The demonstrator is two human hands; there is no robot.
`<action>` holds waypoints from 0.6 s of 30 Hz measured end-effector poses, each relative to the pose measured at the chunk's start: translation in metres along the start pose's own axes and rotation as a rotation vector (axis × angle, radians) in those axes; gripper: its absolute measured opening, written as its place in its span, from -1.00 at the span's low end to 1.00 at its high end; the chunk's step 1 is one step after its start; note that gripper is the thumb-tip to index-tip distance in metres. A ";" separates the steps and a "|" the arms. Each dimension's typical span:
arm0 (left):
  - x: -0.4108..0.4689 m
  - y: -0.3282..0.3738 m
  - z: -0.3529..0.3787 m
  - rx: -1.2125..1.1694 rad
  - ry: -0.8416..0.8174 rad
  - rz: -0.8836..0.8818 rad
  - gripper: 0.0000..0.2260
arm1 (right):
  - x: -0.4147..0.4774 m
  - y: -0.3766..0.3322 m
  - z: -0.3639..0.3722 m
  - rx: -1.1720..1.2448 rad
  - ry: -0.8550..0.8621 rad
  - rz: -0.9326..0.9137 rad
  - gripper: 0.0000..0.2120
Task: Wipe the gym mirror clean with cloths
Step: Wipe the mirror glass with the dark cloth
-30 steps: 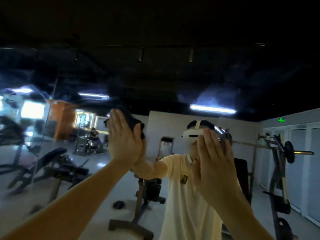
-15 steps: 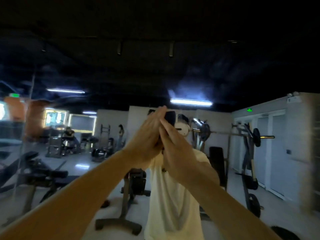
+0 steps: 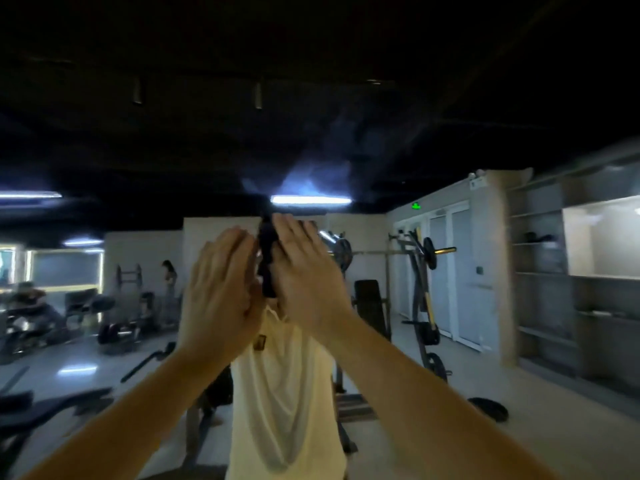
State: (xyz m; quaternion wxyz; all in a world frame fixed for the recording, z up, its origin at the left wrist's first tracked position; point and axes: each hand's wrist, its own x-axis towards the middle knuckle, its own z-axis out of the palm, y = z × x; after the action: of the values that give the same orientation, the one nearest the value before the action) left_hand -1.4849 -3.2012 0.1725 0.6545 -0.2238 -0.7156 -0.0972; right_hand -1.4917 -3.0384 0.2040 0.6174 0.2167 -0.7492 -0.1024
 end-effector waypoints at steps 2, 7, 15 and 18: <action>0.015 0.032 0.023 0.009 -0.026 0.031 -0.43 | -0.026 0.053 -0.002 -0.108 -0.017 0.063 -0.40; 0.037 0.082 0.070 0.110 -0.132 0.029 -0.37 | -0.070 0.183 -0.015 -0.155 0.018 0.317 -0.48; 0.035 0.080 0.089 0.134 -0.067 0.044 -0.30 | -0.062 0.185 -0.021 -0.051 0.095 0.655 -0.27; 0.036 0.075 0.085 0.104 -0.060 0.094 -0.41 | -0.052 0.108 -0.003 0.044 0.069 0.394 -0.27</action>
State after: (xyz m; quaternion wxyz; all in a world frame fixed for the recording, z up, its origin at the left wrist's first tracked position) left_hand -1.5286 -3.0913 0.1853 0.6472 -0.2256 -0.7278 -0.0223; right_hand -1.5029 -2.9192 0.2045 0.6460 0.0829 -0.7576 0.0444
